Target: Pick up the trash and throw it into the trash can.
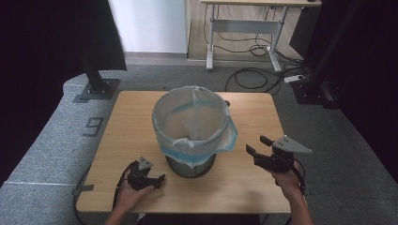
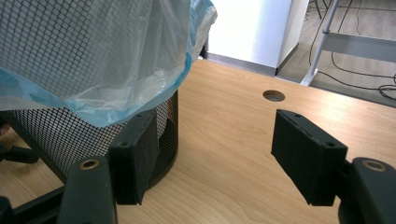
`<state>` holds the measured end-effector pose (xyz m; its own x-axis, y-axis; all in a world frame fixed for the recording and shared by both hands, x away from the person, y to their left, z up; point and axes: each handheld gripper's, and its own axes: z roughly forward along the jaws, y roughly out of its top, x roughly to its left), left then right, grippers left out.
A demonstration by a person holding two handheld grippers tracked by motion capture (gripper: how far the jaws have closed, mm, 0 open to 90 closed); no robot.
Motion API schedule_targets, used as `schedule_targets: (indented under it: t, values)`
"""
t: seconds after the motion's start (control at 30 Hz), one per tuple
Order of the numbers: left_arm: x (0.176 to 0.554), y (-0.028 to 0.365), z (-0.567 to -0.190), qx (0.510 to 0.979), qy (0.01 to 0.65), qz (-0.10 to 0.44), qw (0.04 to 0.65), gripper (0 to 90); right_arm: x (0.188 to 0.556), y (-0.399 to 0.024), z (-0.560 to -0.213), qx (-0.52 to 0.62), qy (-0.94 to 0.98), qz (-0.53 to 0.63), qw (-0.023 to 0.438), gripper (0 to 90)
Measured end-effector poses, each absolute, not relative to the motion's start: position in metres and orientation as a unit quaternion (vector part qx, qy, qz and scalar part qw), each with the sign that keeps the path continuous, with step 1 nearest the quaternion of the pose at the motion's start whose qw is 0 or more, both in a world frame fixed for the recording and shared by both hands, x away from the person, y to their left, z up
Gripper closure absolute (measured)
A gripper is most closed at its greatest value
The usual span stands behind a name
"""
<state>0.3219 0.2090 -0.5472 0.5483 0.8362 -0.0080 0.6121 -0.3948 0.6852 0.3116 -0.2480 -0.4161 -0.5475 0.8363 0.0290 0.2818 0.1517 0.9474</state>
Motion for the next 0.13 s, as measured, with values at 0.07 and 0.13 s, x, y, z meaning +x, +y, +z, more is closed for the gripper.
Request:
schedule_targets:
  t: [0.07,0.13]
  values:
    - [0.3219,0.2090,-0.5472,0.817,0.443,0.172,0.326,12.5,0.3112,-0.2489,-0.4166,0.394,0.708,0.521,0.267,31.3]
    - [0.3219,0.2090,-0.5472,0.817,0.443,0.172,0.326,12.5,0.3111,-0.2494,-0.4175,0.395,0.708,0.523,0.263,31.3]
